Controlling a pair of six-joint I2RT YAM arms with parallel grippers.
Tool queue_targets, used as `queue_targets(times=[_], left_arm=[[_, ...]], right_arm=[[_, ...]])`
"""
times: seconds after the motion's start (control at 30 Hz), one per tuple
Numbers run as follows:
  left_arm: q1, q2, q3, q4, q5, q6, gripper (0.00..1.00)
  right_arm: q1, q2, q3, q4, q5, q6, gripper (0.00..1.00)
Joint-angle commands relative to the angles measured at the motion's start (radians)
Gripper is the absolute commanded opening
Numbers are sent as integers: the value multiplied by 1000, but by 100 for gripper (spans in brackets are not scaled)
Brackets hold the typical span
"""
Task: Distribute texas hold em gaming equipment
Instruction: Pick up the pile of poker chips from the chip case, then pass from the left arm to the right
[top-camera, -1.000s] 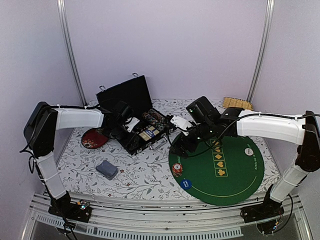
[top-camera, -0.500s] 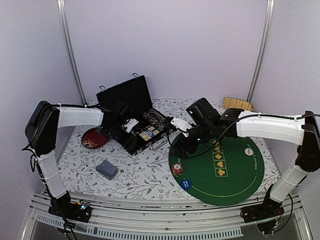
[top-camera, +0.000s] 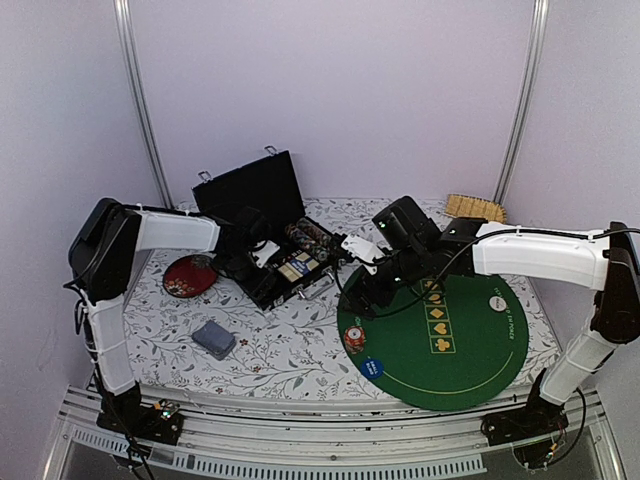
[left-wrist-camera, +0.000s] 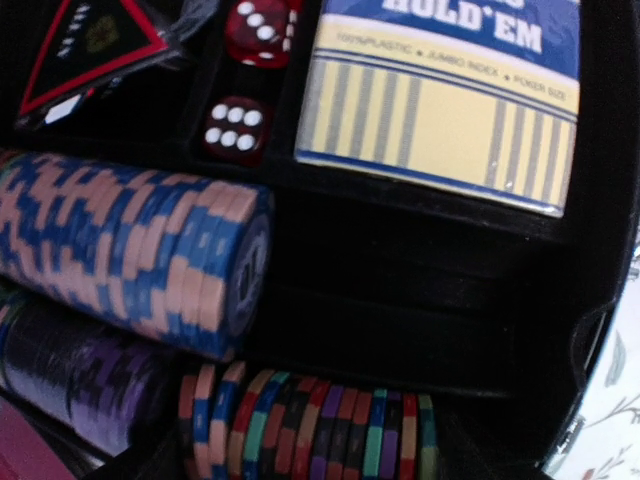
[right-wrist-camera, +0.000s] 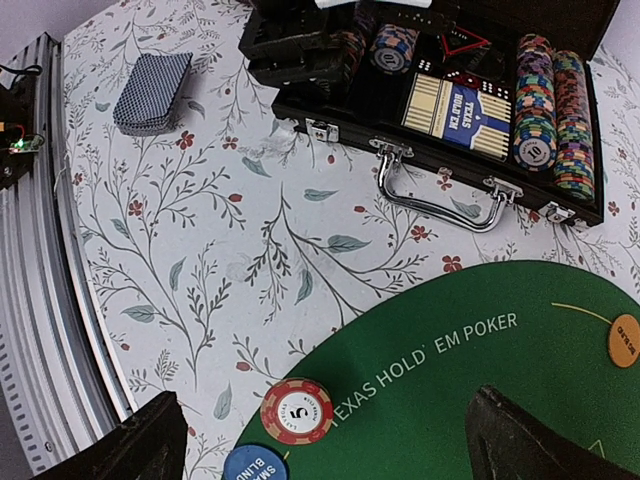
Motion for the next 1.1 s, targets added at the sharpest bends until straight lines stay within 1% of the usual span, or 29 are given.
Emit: queue_targets(times=[0.0, 0.1, 0.13, 0.2, 0.23, 0.27, 0.47, 0.53, 0.6, 0.67, 0.77, 0.83, 0.93, 1.07], left_arm=[[12, 47, 13, -5, -29, 6, 71], [11, 52, 14, 4, 13, 9, 64], [11, 51, 15, 7, 27, 7, 57], [11, 43, 16, 7, 48, 0, 34], [11, 33, 14, 7, 58, -6, 13], [12, 20, 13, 8, 66, -14, 0], [6, -133, 0, 23, 71, -105, 0], [-1, -204, -6, 26, 62, -148, 0], [-10, -311, -30, 52, 75, -202, 0], [-21, -411, -70, 106, 130, -278, 0], [-38, -543, -155, 224, 258, -403, 0], [-48, -604, -210, 299, 358, -488, 0], [-58, -667, -276, 393, 450, -586, 0], [-73, -699, -337, 465, 534, -672, 0]], right_arm=[[2, 7, -8, 17, -13, 11, 99], [3, 11, -5, 20, -16, 14, 99], [2, 11, -6, 19, -15, 13, 99], [3, 9, -2, 19, -11, 17, 99], [3, 6, -3, 19, -7, 18, 99], [2, 2, -4, 21, -1, 20, 99], [1, -63, -18, 67, 71, 23, 99], [2, -90, -16, 78, 114, 21, 99], [0, -125, -15, 90, 148, 13, 99], [-1, -167, -19, 109, 187, 4, 99], [-7, -228, -31, 135, 247, 1, 99], [-8, -255, -28, 130, 257, -11, 99], [-9, -266, 12, 79, 259, -31, 99], [-9, -258, 70, 8, 256, -37, 99]])
